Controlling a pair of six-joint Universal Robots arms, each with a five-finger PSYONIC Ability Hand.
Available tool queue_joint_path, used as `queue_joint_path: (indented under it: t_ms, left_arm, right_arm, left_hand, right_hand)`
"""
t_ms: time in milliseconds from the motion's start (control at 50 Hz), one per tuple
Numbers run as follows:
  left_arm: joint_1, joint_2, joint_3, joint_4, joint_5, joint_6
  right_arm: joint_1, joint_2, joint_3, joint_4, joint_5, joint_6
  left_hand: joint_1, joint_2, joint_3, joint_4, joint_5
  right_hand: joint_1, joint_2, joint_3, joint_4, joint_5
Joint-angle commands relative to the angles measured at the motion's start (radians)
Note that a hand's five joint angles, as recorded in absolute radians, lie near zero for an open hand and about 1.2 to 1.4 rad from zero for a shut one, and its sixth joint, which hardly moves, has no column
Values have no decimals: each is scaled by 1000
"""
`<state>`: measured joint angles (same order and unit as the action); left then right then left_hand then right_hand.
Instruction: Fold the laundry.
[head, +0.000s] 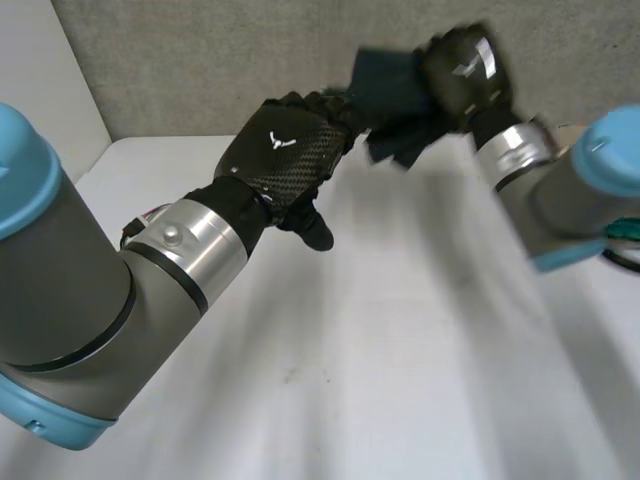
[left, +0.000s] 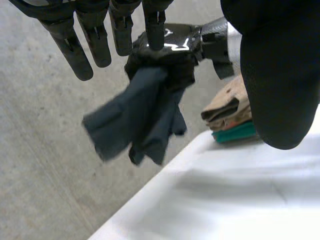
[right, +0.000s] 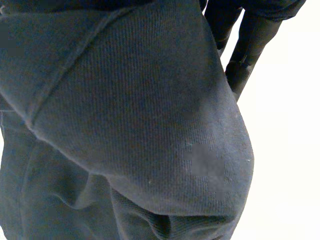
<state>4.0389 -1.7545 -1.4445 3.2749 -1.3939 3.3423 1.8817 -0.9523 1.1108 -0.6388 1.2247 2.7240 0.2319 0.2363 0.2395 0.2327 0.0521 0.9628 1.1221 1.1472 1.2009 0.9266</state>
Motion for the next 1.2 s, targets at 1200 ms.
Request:
queue_joint_path:
  t_ms: [1200]
  left_arm:
    - [-32, -95, -2, 5, 184, -20]
  right_arm:
    - [-736, 97, 23, 140, -182, 200]
  left_hand:
    - [5, 1, -3, 4, 10]
  right_hand:
    - [-788, -948, -973, -1026, -927]
